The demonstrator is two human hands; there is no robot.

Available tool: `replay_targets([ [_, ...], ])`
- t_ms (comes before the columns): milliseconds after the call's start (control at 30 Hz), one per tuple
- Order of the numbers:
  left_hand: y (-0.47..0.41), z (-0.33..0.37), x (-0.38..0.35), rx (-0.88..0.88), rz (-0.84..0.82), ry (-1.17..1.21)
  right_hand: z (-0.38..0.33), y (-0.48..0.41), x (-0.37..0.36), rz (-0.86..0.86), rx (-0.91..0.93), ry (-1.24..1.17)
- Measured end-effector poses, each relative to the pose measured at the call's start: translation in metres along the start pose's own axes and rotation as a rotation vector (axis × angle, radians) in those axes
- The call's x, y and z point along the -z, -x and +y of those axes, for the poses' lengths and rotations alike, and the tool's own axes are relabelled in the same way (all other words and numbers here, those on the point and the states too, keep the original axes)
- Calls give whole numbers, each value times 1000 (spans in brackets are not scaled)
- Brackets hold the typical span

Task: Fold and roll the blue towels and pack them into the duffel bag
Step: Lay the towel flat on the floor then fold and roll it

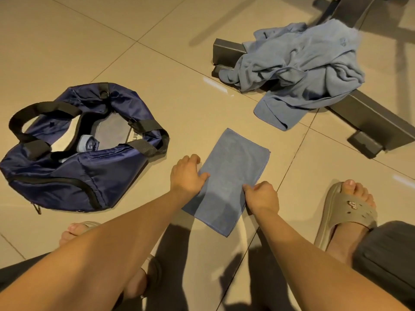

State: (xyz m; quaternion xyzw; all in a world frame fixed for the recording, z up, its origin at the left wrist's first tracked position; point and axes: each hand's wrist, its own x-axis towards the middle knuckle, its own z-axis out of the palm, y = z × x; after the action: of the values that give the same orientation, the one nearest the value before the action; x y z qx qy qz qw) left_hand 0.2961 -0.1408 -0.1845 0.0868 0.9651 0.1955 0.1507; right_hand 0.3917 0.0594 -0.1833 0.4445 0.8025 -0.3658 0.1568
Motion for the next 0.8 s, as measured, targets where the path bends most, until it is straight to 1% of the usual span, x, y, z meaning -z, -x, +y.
replay_targets([
  [33,-2,1,1,-144,8,-66,-2,-3,-1,1,12,-12],
  [100,-5,2,1,-414,-32,-287,-3,-14,0,-26,-9,-30],
  [133,-8,0,0,-488,-68,-404,-2,-19,2,-32,-27,-13],
  [200,-11,-7,1,-495,-102,-555,0,-17,9,-2,-23,85],
  [233,-11,-11,5,-516,-87,-576,2,-10,12,36,25,159],
  [267,-10,-15,10,-604,-58,-580,5,-3,13,76,126,226],
  [333,-3,-23,21,-904,-53,-584,12,19,10,96,437,304],
  [367,3,-29,27,-1049,-88,-588,14,31,6,60,604,339],
  [400,10,-36,32,-1151,-143,-588,18,41,1,2,753,394],
  [433,17,-43,36,-1201,-204,-587,23,50,-5,-60,870,467],
  [467,23,-51,37,-1223,-257,-594,27,57,-12,-116,959,546],
  [533,32,-67,37,-1237,-315,-619,37,69,-24,-158,1051,692],
  [633,36,-77,33,-1206,-313,-629,49,81,-34,-67,1045,774],
  [733,37,-79,30,-1169,-313,-619,57,81,-39,49,1046,727],
  [800,35,-81,28,-1166,-313,-640,59,79,-42,88,1044,709],
])
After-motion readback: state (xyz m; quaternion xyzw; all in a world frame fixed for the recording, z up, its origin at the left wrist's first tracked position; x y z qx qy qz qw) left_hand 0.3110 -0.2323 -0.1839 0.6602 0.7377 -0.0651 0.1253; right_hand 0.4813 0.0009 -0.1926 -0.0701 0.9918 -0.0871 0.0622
